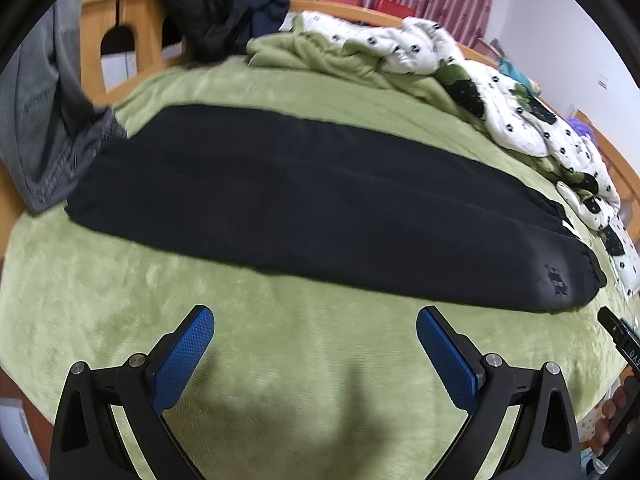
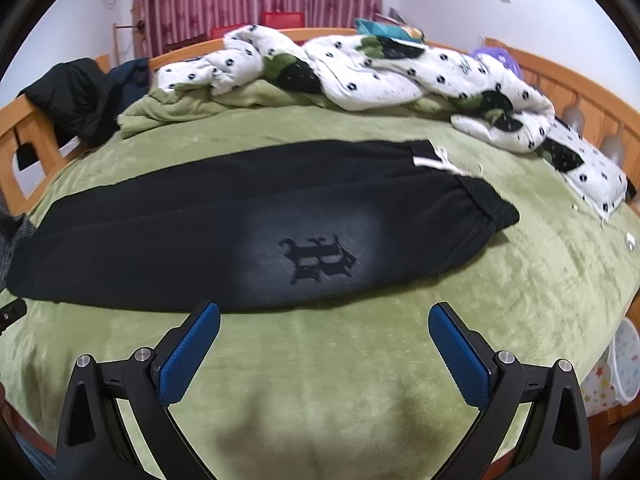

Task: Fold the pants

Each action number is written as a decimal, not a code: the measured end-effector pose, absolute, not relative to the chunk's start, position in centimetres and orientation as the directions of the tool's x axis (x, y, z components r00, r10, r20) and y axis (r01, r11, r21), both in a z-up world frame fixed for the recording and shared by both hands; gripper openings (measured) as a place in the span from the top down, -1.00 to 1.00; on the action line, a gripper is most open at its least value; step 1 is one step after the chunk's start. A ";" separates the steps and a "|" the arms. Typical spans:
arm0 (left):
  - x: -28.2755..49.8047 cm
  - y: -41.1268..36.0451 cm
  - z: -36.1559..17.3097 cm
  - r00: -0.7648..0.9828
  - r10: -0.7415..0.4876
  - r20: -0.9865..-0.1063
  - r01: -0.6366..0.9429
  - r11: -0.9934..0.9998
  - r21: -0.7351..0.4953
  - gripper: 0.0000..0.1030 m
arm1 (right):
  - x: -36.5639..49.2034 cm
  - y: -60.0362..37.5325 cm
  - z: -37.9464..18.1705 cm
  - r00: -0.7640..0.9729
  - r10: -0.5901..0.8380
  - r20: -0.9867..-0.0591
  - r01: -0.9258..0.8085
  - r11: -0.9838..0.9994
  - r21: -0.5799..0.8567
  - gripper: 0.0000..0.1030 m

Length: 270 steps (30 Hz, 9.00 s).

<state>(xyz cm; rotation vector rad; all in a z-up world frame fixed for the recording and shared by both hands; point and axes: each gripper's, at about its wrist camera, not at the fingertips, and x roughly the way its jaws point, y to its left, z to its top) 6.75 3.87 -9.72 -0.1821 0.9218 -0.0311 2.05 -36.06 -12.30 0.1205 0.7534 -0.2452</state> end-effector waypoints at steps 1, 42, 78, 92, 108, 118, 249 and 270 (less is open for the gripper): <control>7.1 4.4 -10.3 0.593 -0.111 -0.797 -0.063 0.981 -0.183 -0.90 | 2.2 -36.5 -12.7 0.697 -0.170 -0.697 0.270 0.962 0.034 -0.92; 25.8 13.0 -8.5 0.733 -0.035 -0.679 -0.249 0.915 -0.316 0.77 | 20.8 -42.6 -9.4 0.820 -0.088 -0.566 0.306 0.902 0.304 0.74; 17.3 16.4 -14.4 0.594 -0.201 -0.779 -0.355 0.804 -0.478 -0.44 | 12.3 -41.9 -15.6 0.663 -0.059 -0.747 0.396 0.874 0.283 -0.10; 23.3 19.5 -15.0 0.564 0.001 -0.826 -0.436 0.850 -0.297 -0.12 | 14.0 -42.0 -16.6 0.646 -0.015 -0.764 0.387 0.868 0.310 -0.10; 27.7 19.6 -9.9 0.755 0.105 -0.647 -0.386 0.869 -0.310 0.76 | 17.1 -40.5 -16.9 0.645 -0.023 -0.764 0.354 0.895 0.272 -0.09; 24.9 21.0 -13.2 0.647 -0.055 -0.761 -0.459 0.769 -0.445 -0.43 | 17.3 -40.2 -16.9 0.638 -0.033 -0.769 0.356 0.898 0.258 -0.10; 0.5 23.9 -18.6 0.680 -0.186 -0.709 -0.376 0.741 -0.555 -0.36 | 12.2 -33.1 -13.6 0.725 -0.131 -0.677 0.151 0.988 -0.030 0.12; 2.1 25.2 -10.9 0.706 0.171 -0.687 -0.474 0.835 -0.279 -0.10 | 12.5 -35.4 -13.9 0.712 -0.068 -0.699 0.205 0.972 0.113 0.12</control>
